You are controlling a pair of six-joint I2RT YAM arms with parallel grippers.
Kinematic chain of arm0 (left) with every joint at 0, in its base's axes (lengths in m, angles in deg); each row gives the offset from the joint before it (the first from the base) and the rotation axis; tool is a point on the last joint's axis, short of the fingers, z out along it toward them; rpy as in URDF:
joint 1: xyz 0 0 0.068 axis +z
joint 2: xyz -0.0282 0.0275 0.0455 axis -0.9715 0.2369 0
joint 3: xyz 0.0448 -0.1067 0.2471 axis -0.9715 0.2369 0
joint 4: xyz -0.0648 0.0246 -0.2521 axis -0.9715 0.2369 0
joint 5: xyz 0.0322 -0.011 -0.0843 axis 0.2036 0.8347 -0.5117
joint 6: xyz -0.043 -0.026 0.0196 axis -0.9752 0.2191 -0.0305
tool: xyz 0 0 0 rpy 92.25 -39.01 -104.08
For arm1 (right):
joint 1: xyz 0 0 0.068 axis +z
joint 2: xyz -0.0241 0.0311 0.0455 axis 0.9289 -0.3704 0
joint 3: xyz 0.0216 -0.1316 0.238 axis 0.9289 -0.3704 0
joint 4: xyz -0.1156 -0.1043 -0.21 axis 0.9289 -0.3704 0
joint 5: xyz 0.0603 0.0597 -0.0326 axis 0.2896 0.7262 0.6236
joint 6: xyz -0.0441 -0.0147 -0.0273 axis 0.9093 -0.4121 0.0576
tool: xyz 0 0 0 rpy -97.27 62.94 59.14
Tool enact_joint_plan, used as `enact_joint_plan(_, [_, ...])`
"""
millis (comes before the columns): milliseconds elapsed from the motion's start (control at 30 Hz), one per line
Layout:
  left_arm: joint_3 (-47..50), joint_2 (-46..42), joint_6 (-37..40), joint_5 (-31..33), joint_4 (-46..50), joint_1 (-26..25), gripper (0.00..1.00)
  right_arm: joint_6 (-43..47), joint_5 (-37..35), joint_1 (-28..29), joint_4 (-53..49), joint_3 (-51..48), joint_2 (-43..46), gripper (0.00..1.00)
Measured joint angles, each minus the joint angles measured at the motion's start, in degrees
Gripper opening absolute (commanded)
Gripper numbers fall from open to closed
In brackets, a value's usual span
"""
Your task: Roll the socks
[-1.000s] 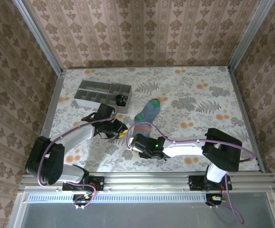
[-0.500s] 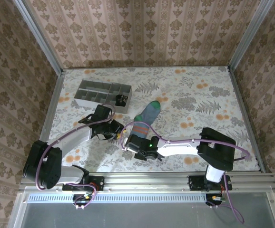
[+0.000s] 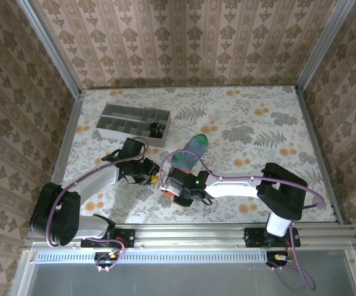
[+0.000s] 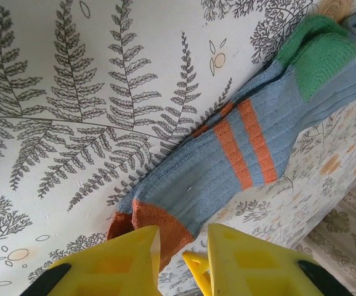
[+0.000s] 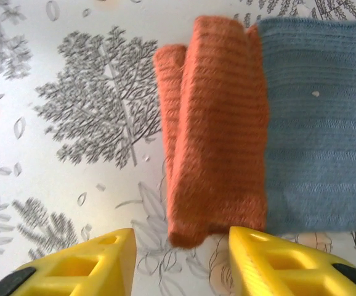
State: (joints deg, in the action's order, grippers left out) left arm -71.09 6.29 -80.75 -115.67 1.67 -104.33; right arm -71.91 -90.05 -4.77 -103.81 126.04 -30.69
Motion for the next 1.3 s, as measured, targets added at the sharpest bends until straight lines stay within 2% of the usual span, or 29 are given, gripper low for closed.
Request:
enact_joint_plan(200, [0.7,-0.4,-1.0,-0.2,0.1,-0.1,0.26,6.0,-2.8,2.1,2.7,-2.1,4.2,0.5])
enact_joint_plan(433, [5.7,-6.8,-4.4,0.0,-1.2,0.0,0.26,12.6,-4.7,2.7,3.6,-0.2,-0.6,0.46])
enact_joint_plan(567, [10.3,-12.7,-7.8,0.4,-3.3,0.0,0.26,14.3,-6.6,2.8,4.4,1.7,-4.5,0.36])
enact_joint_plan(667, [13.4,-16.2,-10.2,0.7,-3.8,0.0,0.25,14.7,-7.8,2.8,4.4,2.9,-6.4,0.15])
enact_joint_plan(767, [15.0,-18.5,-11.9,1.1,-3.9,0.1,0.25,14.0,-8.4,2.8,4.4,4.3,-7.6,0.0])
enact_joint_plan(933, [15.4,-19.4,-13.5,1.6,-4.6,0.4,0.26,11.4,-8.0,2.7,4.4,4.5,-7.6,0.0])
enact_joint_plan(1100, [15.4,-18.6,-13.9,1.6,-4.9,0.4,0.26,6.8,-2.4,-0.3,3.8,4.5,-6.9,0.0])
enact_joint_plan(1300, [14.8,-15.6,-13.9,1.6,-5.8,0.4,0.26,0.6,12.1,-8.4,0.7,5.8,-6.5,0.0])
